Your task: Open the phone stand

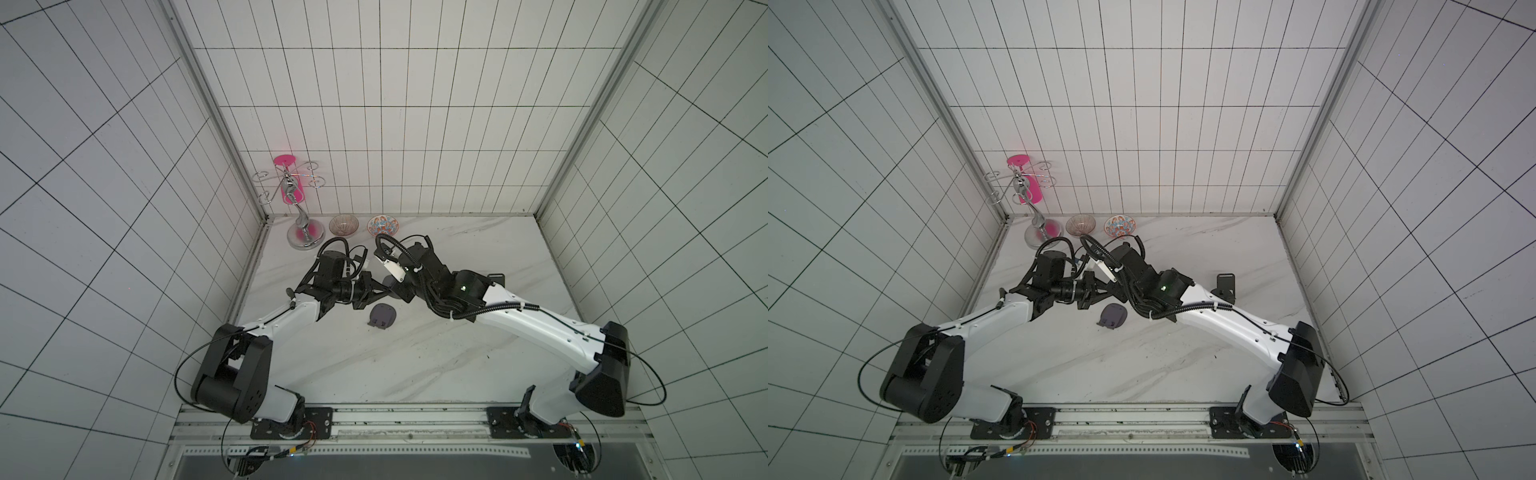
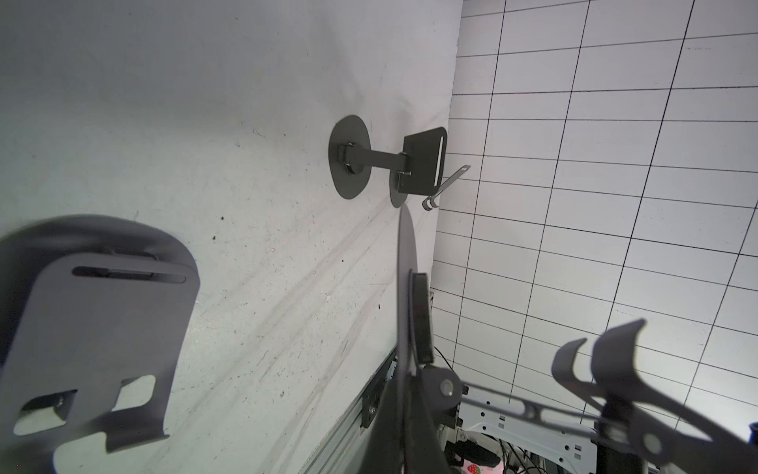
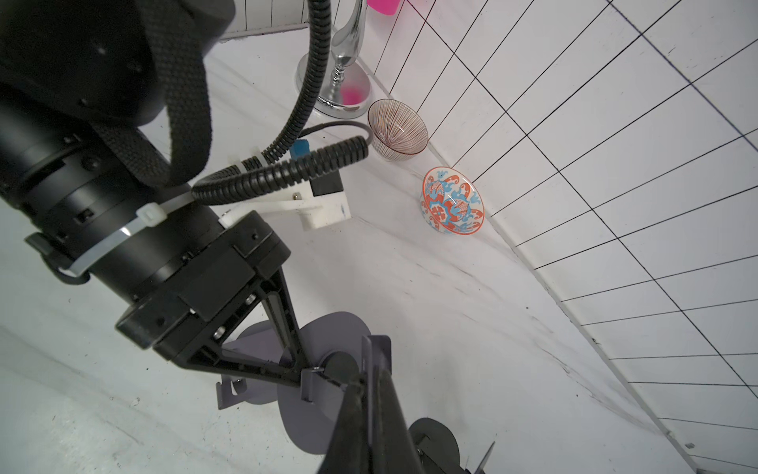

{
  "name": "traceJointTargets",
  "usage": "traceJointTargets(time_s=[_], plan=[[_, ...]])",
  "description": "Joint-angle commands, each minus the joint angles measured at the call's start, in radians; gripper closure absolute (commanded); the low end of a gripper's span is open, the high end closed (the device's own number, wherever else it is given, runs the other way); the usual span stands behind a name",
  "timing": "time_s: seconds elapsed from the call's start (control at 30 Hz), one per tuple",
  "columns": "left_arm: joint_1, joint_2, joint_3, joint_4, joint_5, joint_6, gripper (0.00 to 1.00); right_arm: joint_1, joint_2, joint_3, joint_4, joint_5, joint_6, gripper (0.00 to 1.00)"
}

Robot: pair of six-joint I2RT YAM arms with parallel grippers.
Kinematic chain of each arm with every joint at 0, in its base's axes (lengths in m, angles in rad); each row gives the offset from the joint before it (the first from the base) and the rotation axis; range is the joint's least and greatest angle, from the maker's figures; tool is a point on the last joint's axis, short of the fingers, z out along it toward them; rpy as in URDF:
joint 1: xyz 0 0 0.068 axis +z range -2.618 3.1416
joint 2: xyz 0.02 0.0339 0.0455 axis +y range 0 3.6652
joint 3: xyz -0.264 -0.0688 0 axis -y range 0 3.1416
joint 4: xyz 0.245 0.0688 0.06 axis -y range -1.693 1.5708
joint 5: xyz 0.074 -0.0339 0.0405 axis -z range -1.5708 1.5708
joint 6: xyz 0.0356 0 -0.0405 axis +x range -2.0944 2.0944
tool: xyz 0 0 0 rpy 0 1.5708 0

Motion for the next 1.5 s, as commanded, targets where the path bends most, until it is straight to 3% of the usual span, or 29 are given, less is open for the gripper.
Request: traceJointTargets(time_s=[0.0,0.07,0.33,0.53,0.7,0.83,1.1,1.47], plan=[[-0.051,0.013,-0.005,0.339,0.229,-0.002,1.0,-0.051,0.149,0.006,0.008,-0.018,-0.047,1.0],[-0.05,0.032,-0.028,0.463,0.241,-0.068,1.0,-0.07,0.191,0.029,0.008,-0.016,-0.063,1.0],[-0.026,0.08,0.009,0.546,0.257,-0.064,1.0,-0.119,0.265,0.035,0.058,-0.05,-0.062,1.0],[-0.002,0.169,0.035,0.448,0.235,0.102,1.0,-0.137,0.31,0.041,0.082,-0.027,-0.082,1.0],[0.005,0.303,0.023,0.675,0.24,0.029,1.0,-0.138,0.373,0.094,0.086,-0.004,-0.118,1.0],[0.025,0.34,0.006,0.956,0.235,-0.146,1.0,-0.143,0.435,0.111,0.102,-0.007,-0.135,1.0],[0.044,0.382,0.023,0.926,0.237,-0.11,1.0,-0.175,0.487,0.084,0.127,-0.044,-0.1,1.0],[0.048,0.434,0.062,0.645,0.207,0.107,1.0,-0.206,0.544,0.083,0.134,-0.101,-0.067,1.0]])
